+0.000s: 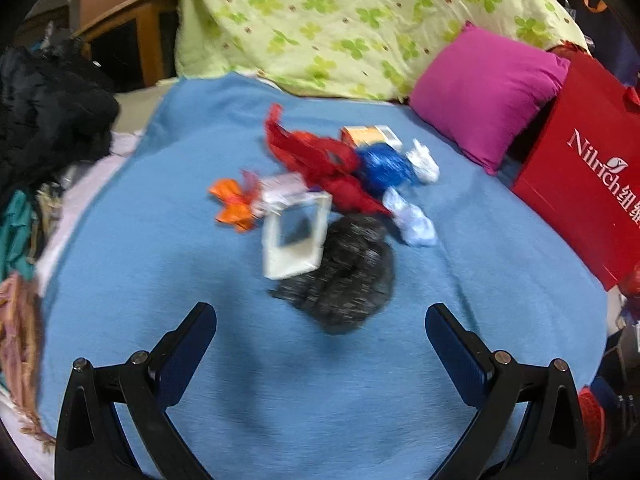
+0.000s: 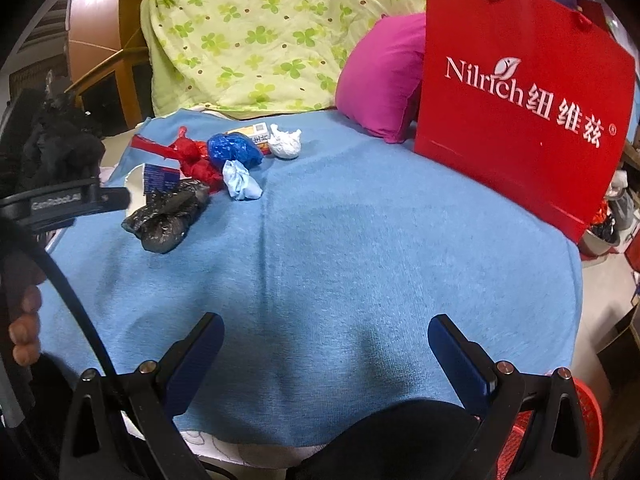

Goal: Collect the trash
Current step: 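Move both grippers toward the trash pile on the blue blanket, then grasp the blue toothpaste box with the left gripper while the right grasps the black plastic bag, then carry the box and black bag in both grippers over the red wastebasket, then open the right gripper to drop the black bag while the left drops the box, then move both grippers back over the remaining trash on the blanket, then grasp the light blue face mask with the right gripper, then grasp the red fabric bag with the left gripper, then carry the mask and red bag in both grippers over the wastebasket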

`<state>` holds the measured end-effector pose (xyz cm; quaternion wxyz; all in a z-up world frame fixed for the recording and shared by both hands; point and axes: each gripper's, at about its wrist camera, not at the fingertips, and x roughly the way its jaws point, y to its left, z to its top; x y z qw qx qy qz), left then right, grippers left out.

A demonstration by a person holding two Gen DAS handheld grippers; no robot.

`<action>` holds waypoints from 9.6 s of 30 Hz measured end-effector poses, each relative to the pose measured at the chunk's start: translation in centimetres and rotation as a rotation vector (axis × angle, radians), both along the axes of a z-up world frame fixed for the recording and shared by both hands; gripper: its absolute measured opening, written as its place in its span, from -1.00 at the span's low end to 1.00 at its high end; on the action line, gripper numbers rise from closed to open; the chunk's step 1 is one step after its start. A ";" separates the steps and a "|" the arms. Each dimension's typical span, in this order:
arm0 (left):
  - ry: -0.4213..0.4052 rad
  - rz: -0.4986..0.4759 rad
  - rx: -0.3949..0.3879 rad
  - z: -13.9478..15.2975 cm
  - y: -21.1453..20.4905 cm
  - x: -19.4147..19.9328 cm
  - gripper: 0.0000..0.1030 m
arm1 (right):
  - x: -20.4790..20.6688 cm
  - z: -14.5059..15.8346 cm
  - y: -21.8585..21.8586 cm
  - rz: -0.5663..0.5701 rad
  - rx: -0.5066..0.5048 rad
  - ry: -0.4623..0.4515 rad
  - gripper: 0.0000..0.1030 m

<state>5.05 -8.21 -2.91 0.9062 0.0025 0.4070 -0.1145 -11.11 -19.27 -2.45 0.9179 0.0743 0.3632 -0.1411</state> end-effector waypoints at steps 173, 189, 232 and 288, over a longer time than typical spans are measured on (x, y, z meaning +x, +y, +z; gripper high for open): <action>-0.081 -0.170 -0.110 0.4 1.5 -3.6 0.59 | -10.4 8.9 -6.6 -0.168 0.035 -0.126 0.29; -0.092 0.215 0.069 -3.2 9.5 1.7 0.59 | 6.9 2.3 4.0 0.196 0.044 0.040 0.29; -0.078 0.347 0.093 -5.1 10.1 3.4 0.59 | 17.4 -2.7 0.4 0.187 0.101 0.052 -0.33; 0.047 0.221 0.039 -1.5 9.2 1.3 -0.14 | 2.0 3.5 -2.1 0.044 0.157 -0.150 -0.33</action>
